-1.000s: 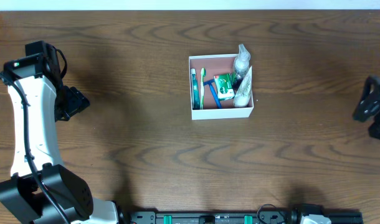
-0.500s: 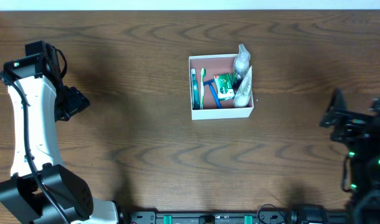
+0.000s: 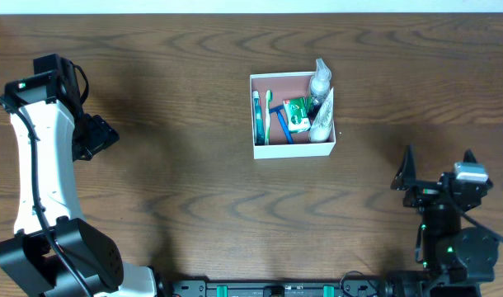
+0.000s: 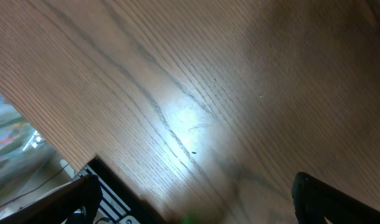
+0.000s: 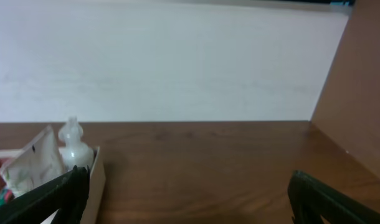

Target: Pack container

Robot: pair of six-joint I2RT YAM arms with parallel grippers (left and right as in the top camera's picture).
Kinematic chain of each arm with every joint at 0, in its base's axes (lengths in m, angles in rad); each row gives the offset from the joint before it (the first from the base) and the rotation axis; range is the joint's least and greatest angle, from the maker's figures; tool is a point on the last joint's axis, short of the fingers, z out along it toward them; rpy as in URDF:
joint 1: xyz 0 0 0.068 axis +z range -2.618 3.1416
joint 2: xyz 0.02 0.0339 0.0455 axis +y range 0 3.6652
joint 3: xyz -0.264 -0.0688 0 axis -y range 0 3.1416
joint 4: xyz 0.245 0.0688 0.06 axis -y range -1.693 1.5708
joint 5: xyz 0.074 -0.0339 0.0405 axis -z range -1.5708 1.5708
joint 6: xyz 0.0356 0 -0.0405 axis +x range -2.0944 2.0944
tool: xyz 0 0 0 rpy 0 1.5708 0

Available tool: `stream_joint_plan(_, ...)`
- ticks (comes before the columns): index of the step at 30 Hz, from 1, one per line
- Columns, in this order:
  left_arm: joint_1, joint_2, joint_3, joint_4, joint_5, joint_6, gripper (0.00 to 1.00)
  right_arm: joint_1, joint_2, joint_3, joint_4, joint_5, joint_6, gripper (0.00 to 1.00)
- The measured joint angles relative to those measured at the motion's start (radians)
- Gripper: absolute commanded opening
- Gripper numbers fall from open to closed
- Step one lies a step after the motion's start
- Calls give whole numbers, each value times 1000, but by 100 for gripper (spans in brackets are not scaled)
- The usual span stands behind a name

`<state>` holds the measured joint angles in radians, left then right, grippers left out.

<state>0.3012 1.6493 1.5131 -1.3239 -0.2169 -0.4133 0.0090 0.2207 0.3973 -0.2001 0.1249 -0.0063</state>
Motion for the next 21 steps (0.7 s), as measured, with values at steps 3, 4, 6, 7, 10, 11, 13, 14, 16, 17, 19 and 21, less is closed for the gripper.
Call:
stream_joint_plan(3,0,0,0,0,0,0,98,0,-51,-61,9,0,-2,99)
stream_joint_plan(4,0,0,0,0,0,0,98,0,-74,-86,17,0,-3,99)
stream_joint_plan(6,0,0,0,0,0,0,98,0,-108,-121,30,0,-3,99)
stream_joint_plan(7,0,0,0,0,0,0,98,0,-125,-137,35,0,-3,99)
stream_joint_plan(10,0,0,0,0,0,0,98,0,-182,-188,59,0,-3,99)
stream_joint_plan(11,0,0,0,0,0,0,98,0,-196,-205,71,0,-3,99)
stream_joint_plan(13,0,0,0,0,0,0,98,0,-204,-229,100,0,-3,99)
stream_joint_plan(14,0,0,0,0,0,0,98,0,-206,-245,122,0,-3,99)
stream_joint_plan(16,0,0,0,0,0,0,98,0,-207,-268,152,0,-3,99)
stream_joint_plan(17,0,0,0,0,0,0,98,0,-207,-282,170,0,-3,99)
stream_joint_plan(19,0,0,0,0,0,0,98,0,-208,-312,211,0,-3,99)
stream_joint_plan(21,0,0,0,0,0,0,98,0,-209,-341,241,0,-3,99)
